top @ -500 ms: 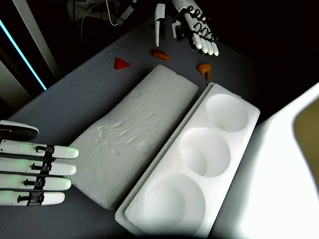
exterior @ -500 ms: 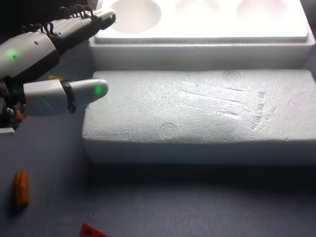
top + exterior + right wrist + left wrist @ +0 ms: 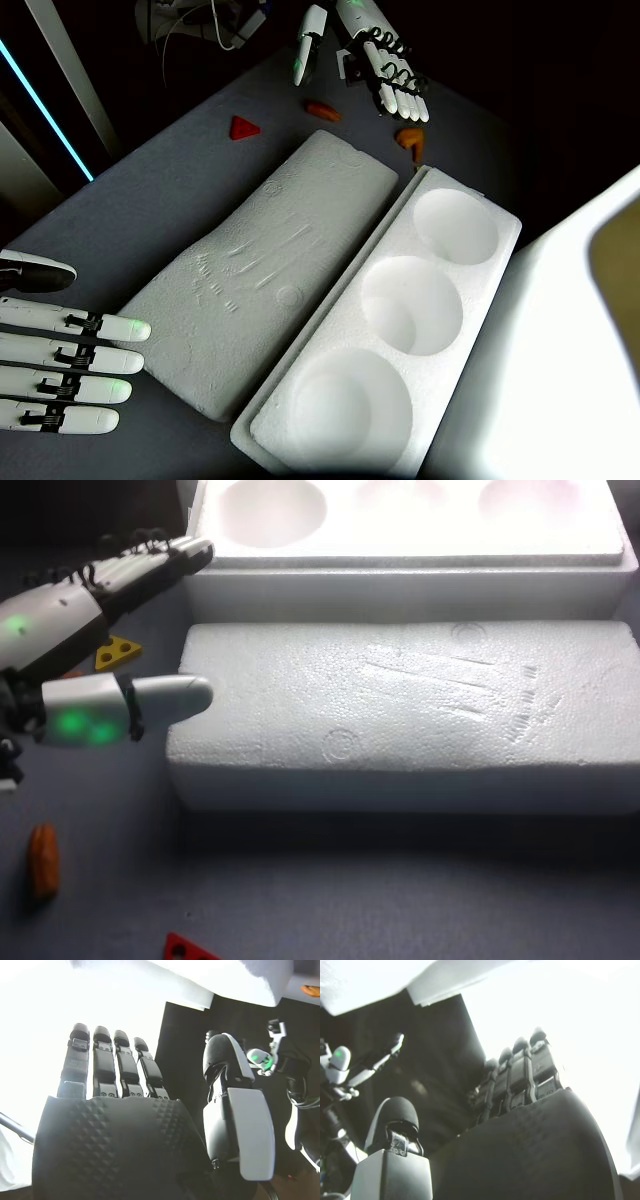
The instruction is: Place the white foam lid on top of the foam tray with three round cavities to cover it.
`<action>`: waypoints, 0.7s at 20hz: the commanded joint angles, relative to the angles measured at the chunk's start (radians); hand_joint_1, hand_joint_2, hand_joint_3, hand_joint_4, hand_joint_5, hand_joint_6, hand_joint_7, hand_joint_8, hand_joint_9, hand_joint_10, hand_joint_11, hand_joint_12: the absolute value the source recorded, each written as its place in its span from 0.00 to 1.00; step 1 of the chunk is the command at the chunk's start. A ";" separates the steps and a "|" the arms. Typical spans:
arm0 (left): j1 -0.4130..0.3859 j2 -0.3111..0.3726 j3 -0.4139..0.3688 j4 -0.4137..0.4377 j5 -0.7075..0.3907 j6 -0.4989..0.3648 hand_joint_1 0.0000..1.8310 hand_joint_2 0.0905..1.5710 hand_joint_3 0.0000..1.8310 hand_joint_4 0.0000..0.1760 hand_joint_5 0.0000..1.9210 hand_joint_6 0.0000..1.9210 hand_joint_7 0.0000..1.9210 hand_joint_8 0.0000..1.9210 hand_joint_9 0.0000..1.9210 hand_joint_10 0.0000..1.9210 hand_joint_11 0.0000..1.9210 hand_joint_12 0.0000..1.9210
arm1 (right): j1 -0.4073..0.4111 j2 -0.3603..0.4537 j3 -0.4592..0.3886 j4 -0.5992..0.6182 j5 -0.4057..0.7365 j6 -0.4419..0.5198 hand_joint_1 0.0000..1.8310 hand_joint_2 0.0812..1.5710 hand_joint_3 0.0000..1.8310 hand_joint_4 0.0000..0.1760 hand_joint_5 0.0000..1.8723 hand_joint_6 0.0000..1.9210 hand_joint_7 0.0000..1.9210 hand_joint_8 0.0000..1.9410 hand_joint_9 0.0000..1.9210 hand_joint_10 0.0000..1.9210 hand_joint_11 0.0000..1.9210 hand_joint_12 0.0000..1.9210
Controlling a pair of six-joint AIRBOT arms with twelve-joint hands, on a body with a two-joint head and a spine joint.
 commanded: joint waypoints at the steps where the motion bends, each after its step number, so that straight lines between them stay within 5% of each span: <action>1: 0.009 0.012 -0.005 -0.039 -0.144 0.004 0.18 0.71 0.00 0.00 0.00 0.00 0.00 0.00 0.00 0.00 0.00 0.00 | -0.004 0.008 -0.005 0.036 0.134 -0.002 0.23 0.73 0.00 0.00 0.00 0.00 0.00 0.00 0.00 0.00 0.01 0.01; 6: 0.090 0.014 -0.034 -0.125 -0.180 0.026 0.19 0.66 0.00 0.00 0.00 0.00 0.00 0.00 0.00 0.00 0.00 0.00 | -0.095 -0.018 -0.027 0.142 0.226 -0.001 0.25 0.69 0.00 0.00 0.00 0.00 0.00 0.00 0.00 0.00 0.00 0.60; 10: 0.132 0.016 -0.041 -0.147 -0.165 0.029 0.21 0.62 0.00 0.00 0.00 0.00 0.00 0.00 0.00 0.00 0.00 0.00 | -0.107 -0.044 -0.023 0.172 0.228 0.004 0.27 0.70 0.00 0.00 0.00 0.00 0.00 0.00 0.00 0.00 0.00 0.65; 14: 0.182 0.023 -0.053 -0.188 -0.173 0.040 0.23 0.59 0.00 0.00 0.00 0.00 0.00 0.00 0.00 0.00 0.00 0.00 | -0.110 -0.060 -0.019 0.185 0.222 0.006 0.27 0.69 0.00 0.00 0.00 0.00 0.00 0.00 0.00 0.00 0.00 0.34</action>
